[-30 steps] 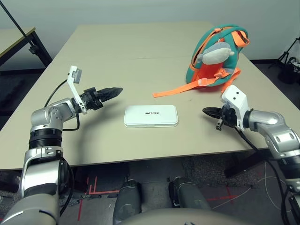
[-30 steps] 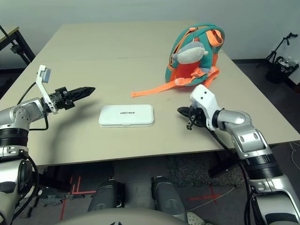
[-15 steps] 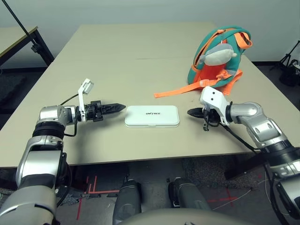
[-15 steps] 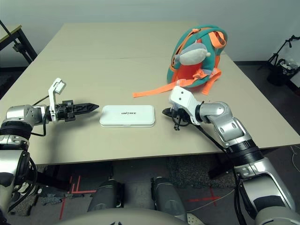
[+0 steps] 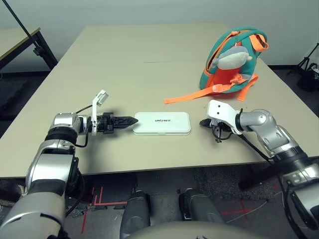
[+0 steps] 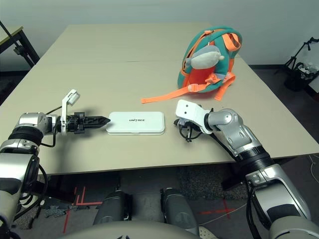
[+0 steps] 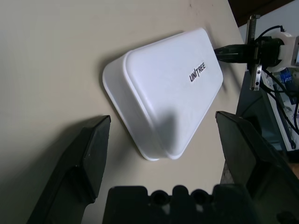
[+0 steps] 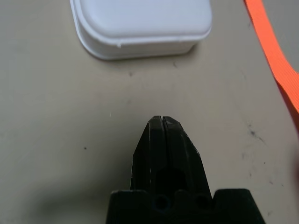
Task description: Put the pencil case into the backpack and zip it.
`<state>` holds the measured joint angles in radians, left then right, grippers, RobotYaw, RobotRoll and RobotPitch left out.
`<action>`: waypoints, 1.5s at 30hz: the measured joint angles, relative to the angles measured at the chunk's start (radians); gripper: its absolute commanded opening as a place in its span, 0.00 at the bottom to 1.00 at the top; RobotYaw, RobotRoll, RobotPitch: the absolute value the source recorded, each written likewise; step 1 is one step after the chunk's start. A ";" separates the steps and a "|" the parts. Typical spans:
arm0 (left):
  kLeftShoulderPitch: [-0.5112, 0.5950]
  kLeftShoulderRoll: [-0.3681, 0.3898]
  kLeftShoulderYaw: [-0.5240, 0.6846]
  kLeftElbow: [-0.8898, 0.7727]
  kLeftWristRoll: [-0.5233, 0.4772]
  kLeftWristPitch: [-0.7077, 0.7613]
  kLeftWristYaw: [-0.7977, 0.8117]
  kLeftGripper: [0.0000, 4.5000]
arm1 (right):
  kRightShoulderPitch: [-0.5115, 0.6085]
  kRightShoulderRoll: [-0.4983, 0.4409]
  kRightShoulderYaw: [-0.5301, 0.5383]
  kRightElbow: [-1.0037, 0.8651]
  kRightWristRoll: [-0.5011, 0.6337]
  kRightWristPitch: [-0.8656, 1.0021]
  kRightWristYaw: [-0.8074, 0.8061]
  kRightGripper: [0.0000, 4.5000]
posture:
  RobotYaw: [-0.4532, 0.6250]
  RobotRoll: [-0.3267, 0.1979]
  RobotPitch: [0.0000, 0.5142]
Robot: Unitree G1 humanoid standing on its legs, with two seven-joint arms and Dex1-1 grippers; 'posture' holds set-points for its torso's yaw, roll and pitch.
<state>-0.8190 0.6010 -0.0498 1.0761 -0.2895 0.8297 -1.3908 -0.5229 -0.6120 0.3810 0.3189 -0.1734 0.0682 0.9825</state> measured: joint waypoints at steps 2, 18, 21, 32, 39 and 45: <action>-0.004 0.000 0.003 0.005 0.005 0.000 0.003 1.00 | -0.013 0.018 0.004 0.021 -0.019 -0.024 -0.005 0.01 | 0.24 0.62 0.03; -0.019 -0.003 0.032 0.039 0.023 0.001 0.018 1.00 | -0.122 0.151 0.038 0.189 -0.102 -0.129 -0.035 0.01 | 0.25 0.62 0.03; -0.019 -0.003 0.032 0.039 0.023 0.003 0.017 1.00 | -0.124 0.165 0.039 0.189 -0.105 -0.129 -0.034 0.01 | 0.26 0.62 0.03; -0.019 0.005 0.031 0.039 0.030 0.031 0.007 1.00 | -0.139 0.210 0.049 0.188 -0.131 -0.122 -0.010 0.01 | 0.26 0.62 0.03; -0.019 0.017 0.031 0.038 0.042 0.043 -0.003 1.00 | -0.154 0.232 0.050 0.188 -0.153 -0.104 0.006 0.01 | 0.26 0.62 0.04; -0.019 0.037 0.028 0.038 0.058 0.066 -0.019 1.00 | -0.173 0.256 0.061 0.194 -0.173 -0.098 0.015 0.01 | 0.27 0.62 0.04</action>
<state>-0.8382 0.6379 -0.0216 1.1138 -0.2316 0.8954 -1.4098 -0.6954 -0.3556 0.4418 0.5125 -0.3466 -0.0298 0.9972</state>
